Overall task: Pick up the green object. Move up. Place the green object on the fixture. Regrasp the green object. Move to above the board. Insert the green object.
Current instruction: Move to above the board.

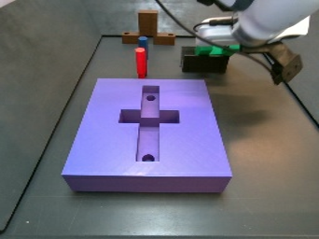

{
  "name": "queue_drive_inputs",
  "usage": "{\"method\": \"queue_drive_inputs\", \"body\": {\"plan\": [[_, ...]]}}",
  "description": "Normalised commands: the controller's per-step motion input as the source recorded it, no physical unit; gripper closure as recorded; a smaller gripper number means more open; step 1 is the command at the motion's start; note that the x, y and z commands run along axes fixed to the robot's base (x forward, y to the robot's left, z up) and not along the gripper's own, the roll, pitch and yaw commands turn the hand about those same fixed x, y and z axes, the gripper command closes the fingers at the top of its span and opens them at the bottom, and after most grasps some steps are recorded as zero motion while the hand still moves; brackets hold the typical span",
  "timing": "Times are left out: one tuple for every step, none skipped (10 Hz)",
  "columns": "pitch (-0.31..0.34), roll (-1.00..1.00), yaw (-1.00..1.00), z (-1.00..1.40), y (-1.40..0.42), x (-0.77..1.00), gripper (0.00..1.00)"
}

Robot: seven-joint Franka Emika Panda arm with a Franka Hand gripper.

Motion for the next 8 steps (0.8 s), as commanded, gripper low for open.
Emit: {"method": "queue_drive_inputs", "body": {"plan": [[0.022,0.03,0.00,1.40,0.00,-0.01,1.00],[0.022,0.03,0.00,1.40,0.00,-0.01,1.00],[0.033,0.03,-0.01,1.40,0.00,-0.02,1.00],[0.036,0.02,-0.02,1.40,0.00,-0.02,1.00],[0.028,-0.04,-0.01,1.40,0.00,-0.05,1.00],[0.020,-0.02,0.00,1.40,0.01,-0.05,1.00],[0.047,-0.01,0.01,1.40,0.00,-0.04,1.00],[0.039,-0.01,0.01,1.40,-0.01,-0.04,1.00]]}}
